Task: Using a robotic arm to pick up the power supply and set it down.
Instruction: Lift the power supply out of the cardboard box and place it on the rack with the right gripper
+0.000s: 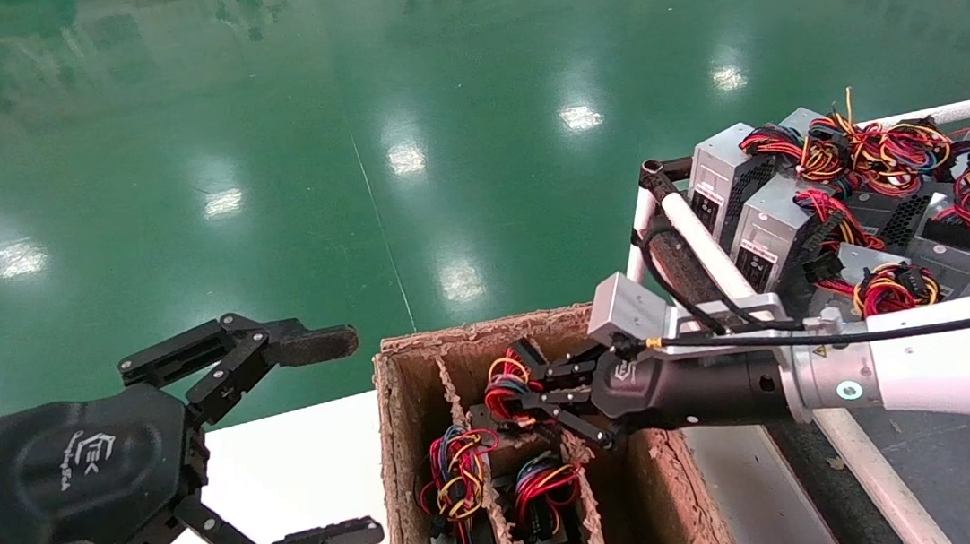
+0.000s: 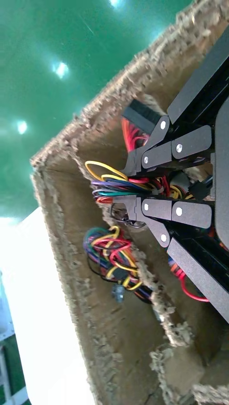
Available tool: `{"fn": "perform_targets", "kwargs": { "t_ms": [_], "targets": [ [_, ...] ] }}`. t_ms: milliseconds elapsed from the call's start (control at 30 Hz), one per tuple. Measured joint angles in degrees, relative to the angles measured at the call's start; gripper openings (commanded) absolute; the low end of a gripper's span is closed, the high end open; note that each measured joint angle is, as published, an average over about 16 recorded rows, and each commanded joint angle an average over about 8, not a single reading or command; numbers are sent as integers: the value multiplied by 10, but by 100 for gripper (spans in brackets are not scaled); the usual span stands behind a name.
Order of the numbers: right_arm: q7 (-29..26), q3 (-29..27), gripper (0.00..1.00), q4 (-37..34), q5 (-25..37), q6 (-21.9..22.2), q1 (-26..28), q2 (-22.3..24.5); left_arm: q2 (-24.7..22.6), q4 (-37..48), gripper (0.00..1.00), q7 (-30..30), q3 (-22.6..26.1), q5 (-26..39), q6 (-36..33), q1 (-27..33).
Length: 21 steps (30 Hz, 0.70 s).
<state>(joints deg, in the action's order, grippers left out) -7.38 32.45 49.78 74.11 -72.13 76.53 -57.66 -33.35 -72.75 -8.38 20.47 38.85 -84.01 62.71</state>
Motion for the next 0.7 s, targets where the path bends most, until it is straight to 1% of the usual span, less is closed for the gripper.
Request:
{"fn": "perform_targets", "kwargs": {
  "t_ms": [367, 700],
  "targets": [
    [11, -34, 0, 19, -48, 2, -5, 15, 0, 0, 100, 0, 0, 0, 0, 0],
    [-2, -83, 0, 73, -107, 18, -4, 50, 0, 0, 100, 0, 0, 0, 0, 0]
  ]
}}
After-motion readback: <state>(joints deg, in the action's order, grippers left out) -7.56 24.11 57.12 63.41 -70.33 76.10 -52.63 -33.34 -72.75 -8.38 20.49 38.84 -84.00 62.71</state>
